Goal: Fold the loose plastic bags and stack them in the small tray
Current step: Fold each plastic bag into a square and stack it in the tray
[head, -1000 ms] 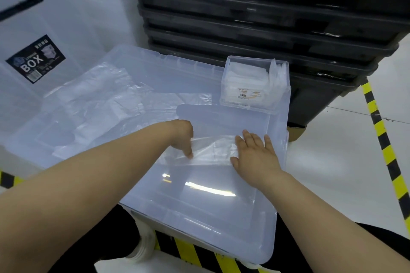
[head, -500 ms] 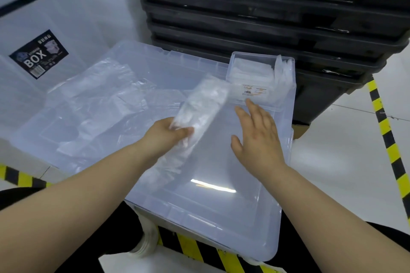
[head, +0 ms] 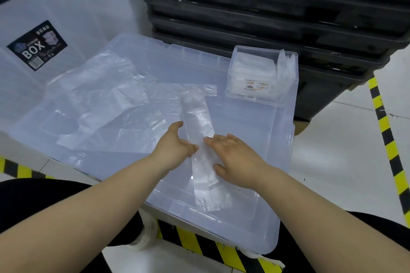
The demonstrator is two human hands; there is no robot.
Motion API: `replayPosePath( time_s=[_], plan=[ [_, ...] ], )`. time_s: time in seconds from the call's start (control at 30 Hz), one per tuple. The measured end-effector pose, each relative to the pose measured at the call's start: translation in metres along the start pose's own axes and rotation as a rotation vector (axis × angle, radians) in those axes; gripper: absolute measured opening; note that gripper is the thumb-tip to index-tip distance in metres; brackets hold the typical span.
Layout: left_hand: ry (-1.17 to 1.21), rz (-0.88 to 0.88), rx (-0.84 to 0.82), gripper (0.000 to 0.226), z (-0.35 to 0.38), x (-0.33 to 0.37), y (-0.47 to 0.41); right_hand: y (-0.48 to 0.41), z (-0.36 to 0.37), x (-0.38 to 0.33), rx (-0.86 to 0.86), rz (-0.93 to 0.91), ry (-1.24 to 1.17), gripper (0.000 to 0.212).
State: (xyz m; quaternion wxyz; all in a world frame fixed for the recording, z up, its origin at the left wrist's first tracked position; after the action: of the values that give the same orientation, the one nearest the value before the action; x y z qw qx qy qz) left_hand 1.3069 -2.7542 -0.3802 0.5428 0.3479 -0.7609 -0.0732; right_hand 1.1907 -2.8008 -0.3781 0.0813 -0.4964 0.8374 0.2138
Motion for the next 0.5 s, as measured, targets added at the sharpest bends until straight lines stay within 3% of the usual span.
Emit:
replayPosePath(
  time_s=[0.2, 0.3, 0.4, 0.5],
  plan=[
    [-0.128, 0.241, -0.113, 0.064, -0.001, 0.002, 0.005, 0.002, -0.002, 0.002, -0.046, 0.064, -0.2, 0.065],
    [-0.467, 0.432, -0.163, 0.065, -0.001, -0.002, 0.009, 0.0, -0.003, 0.005, -0.019, 0.084, -0.243, 0.066],
    [-0.814, 0.763, 0.064, 0.047, -0.003, 0.004, 0.012, 0.0, -0.003, 0.006, -0.012, 0.099, -0.282, 0.063],
    [-0.88, 1.027, 0.218, 0.036, 0.002, 0.004, 0.016, 0.0, -0.003, 0.006, -0.011, 0.093, -0.302, 0.059]
  ],
)
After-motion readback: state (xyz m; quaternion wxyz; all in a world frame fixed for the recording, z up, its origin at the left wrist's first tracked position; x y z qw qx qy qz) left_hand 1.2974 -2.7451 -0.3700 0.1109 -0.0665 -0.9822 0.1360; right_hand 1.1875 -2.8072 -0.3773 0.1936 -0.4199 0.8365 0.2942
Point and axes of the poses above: each hand's wrist, its own y-axis away from the middle knuckle, its own z-axis out of the palm, x = y × z, the point moved 6 cm from there along -y, towards the middle knuckle, and after that the axes turned 2 degrees about -z, right-handed, at the moved point
